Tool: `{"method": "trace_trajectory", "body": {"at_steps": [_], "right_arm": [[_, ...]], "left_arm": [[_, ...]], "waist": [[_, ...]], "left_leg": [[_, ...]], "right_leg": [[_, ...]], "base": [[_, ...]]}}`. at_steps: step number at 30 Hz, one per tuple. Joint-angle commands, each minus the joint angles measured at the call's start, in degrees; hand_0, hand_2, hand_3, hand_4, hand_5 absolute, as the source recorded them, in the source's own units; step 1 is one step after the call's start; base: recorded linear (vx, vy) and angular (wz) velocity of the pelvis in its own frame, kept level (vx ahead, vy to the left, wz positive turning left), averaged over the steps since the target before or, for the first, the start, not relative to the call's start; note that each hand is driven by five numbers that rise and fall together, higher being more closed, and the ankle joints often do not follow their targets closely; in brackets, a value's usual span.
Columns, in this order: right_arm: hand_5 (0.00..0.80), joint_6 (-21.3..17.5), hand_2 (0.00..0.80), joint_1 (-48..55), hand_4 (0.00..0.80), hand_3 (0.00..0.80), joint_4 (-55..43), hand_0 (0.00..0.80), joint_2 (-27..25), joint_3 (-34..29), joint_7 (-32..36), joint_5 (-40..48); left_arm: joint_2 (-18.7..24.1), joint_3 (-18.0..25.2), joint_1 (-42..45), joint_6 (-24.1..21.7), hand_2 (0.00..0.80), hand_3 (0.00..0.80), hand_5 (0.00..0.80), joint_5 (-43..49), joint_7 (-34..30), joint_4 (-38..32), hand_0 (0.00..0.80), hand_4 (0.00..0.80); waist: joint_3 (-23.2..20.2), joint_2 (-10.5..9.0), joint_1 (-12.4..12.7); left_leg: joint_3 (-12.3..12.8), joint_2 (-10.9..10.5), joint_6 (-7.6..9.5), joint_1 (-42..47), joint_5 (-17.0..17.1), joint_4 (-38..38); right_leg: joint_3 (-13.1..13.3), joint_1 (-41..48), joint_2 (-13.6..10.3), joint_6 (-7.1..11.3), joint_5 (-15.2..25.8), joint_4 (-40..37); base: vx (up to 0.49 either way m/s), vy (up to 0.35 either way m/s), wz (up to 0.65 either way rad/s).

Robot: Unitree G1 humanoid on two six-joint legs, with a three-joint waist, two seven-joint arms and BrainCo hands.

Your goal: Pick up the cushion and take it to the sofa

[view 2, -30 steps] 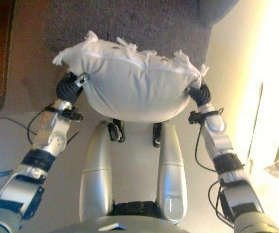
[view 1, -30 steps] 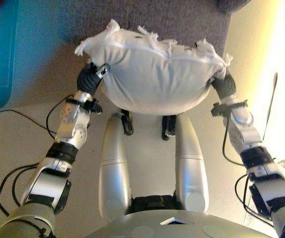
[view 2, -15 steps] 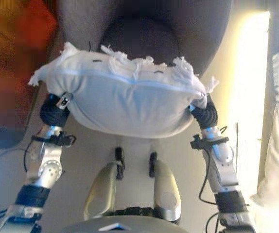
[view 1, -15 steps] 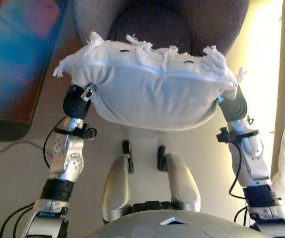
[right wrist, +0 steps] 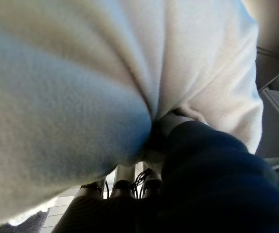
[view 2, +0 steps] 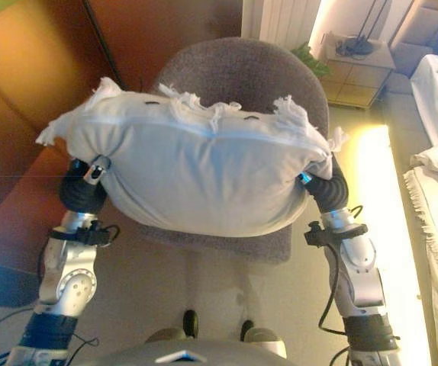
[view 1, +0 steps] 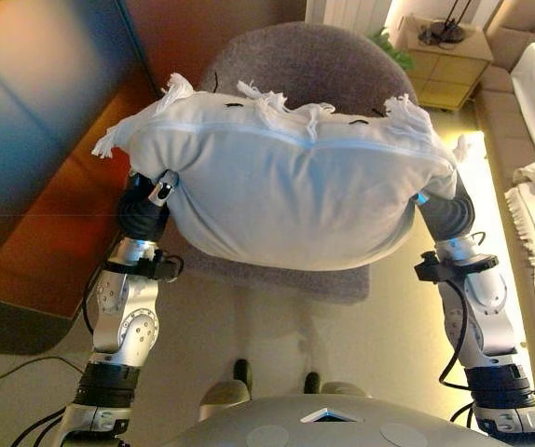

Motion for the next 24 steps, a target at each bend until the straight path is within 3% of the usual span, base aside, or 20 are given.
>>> {"method": "trace_trajectory", "body": {"at_steps": [1, 3, 5, 7, 9, 11, 13, 16, 18, 21, 24], "right_arm": [[0.800, -2.75, 0.800, -4.13, 0.800, 0.800, -9.10, 0.800, -0.18, 2.69, 1.86, 2.33], [0.800, -2.23, 0.800, -4.17, 0.800, 0.800, -9.43, 0.800, -0.50, 2.99, 1.81, 2.60], [0.800, -2.49, 0.800, -4.55, 0.800, 0.800, -9.03, 0.800, -1.32, 3.13, 2.01, 3.41], [0.800, -3.43, 0.800, -4.83, 0.800, 0.800, -8.63, 0.800, -2.09, 3.64, 2.34, 4.22], [0.800, -4.07, 0.800, -4.64, 0.800, 0.800, -8.03, 0.800, -2.26, 4.22, 2.37, 4.38], [0.800, -4.32, 0.800, -4.82, 0.800, 0.800, -7.23, 0.800, -1.96, 5.06, 2.39, 3.56], [0.800, -4.10, 0.800, -6.04, 0.800, 0.800, -7.06, 0.800, -1.84, 6.12, 1.85, 2.92], [0.800, -3.41, 0.800, -7.74, 0.800, 0.800, -6.22, 0.800, -1.86, 7.45, -0.30, 1.90], [0.800, -2.96, 0.800, -8.14, 0.800, 0.800, -5.72, 0.800, -1.73, 8.07, -1.06, 1.45], [0.800, -2.31, 0.800, -7.60, 0.800, 0.800, -6.63, 0.800, -2.03, 8.53, -1.22, 1.71], [0.800, -2.90, 0.800, -7.16, 0.800, 0.800, -6.39, 0.800, -2.46, 8.51, -0.34, 1.93]], "left_arm": [[-0.08, -3.80, -4.01, -2.54, 0.800, 0.800, 0.800, -0.15, -1.67, -7.60, 0.800, 0.800], [-0.06, -3.74, -4.20, -2.29, 0.800, 0.800, 0.800, -0.66, -1.15, -7.74, 0.800, 0.800], [0.28, -3.50, -4.20, -2.81, 0.800, 0.800, 0.800, -1.02, -1.07, -7.74, 0.800, 0.800], [0.31, -3.20, -3.86, -3.35, 0.800, 0.800, 0.800, -1.17, -0.80, -8.00, 0.800, 0.800], [-0.08, -2.86, -3.09, -3.65, 0.800, 0.800, 0.800, -1.86, -0.80, -7.54, 0.800, 0.800], [-0.58, -2.52, -2.61, -4.21, 0.800, 0.800, 0.800, -1.52, -1.16, -6.73, 0.800, 0.800], [-0.58, -2.23, -2.61, -4.43, 0.800, 0.800, 0.800, -1.60, -1.09, -6.93, 0.800, 0.800], [-0.72, -2.95, -3.19, -5.05, 0.800, 0.800, 0.800, -2.19, 0.14, -6.32, 0.800, 0.800], [-0.85, -3.69, -3.13, -5.57, 0.800, 0.800, 0.800, -1.48, 1.08, -6.12, 0.800, 0.800], [-1.08, -4.03, -1.57, -5.91, 0.800, 0.800, 0.800, -0.79, 1.63, -7.45, 0.800, 0.800], [-1.10, -3.73, -0.95, -6.51, 0.800, 0.800, 0.800, -1.03, 1.84, -7.85, 0.800, 0.800]], "waist": [[-3.98, -0.70, 0.99], [-3.78, -1.02, 0.98], [-3.10, -1.80, 1.04], [-1.61, -2.95, 1.24], [0.28, -3.90, 1.57], [1.51, -3.96, 2.38], [2.65, -2.97, 3.94], [2.72, -1.25, 5.61], [2.55, -0.52, 6.99], [2.62, -0.09, 8.82], [3.11, 0.35, 9.37]], "left_leg": [[-0.17, 0.54, 0.36, 1.80, -3.43, 0.40], [-0.12, 0.56, 0.30, 1.92, -3.77, 1.25], [0.05, 0.53, -0.18, 0.52, -5.77, 7.09], [-0.28, 1.18, -1.01, -3.78, -4.29, 19.55], [-1.44, 1.63, -0.68, -8.99, -3.16, 30.39], [-3.01, 0.20, 0.04, -11.76, -3.08, 32.49], [-4.94, -1.54, -0.39, -13.68, -1.04, 27.56], [-5.07, -0.99, -1.37, -14.07, 2.88, 13.29], [-7.70, -1.25, -2.04, -14.99, 6.96, 5.59], [-12.21, -1.13, -3.05, -17.41, 10.58, 0.58], [-12.86, 0.37, -3.75, -19.67, 11.28, -0.04]], "right_leg": [[0.02, -3.17, 0.43, 1.67, 2.85, 1.37], [0.31, -3.05, 0.62, 1.41, 2.69, 1.66], [0.69, -3.56, 0.57, 0.82, 2.48, 2.76], [1.63, -4.16, 0.56, -0.78, 2.02, 4.12], [2.64, -4.43, 0.63, -2.06, 1.79, 5.90], [3.48, -4.30, 0.88, -2.07, 1.53, 7.43], [4.62, -3.29, 2.25, -1.68, 0.22, 7.87], [4.81, -0.55, 3.85, -1.47, -2.26, 7.29], [5.95, 2.10, 4.82, -1.58, -4.03, 7.27], [8.29, 4.63, 5.84, -2.20, -6.92, 9.17], [8.81, 5.03, 5.95, -2.74, -9.62, 12.64]], "base": [[-0.016, -0.087, 0.00], [-0.020, -0.096, -0.01], [-0.047, -0.116, -0.05], [-0.059, -0.145, -0.10], [-0.022, -0.127, -0.33], [0.057, -0.028, -0.37], [0.146, 0.033, -0.20], [0.290, 0.070, -0.33], [0.410, 0.092, -0.13], [0.431, 0.085, -0.42], [0.400, 0.123, -0.54]]}}
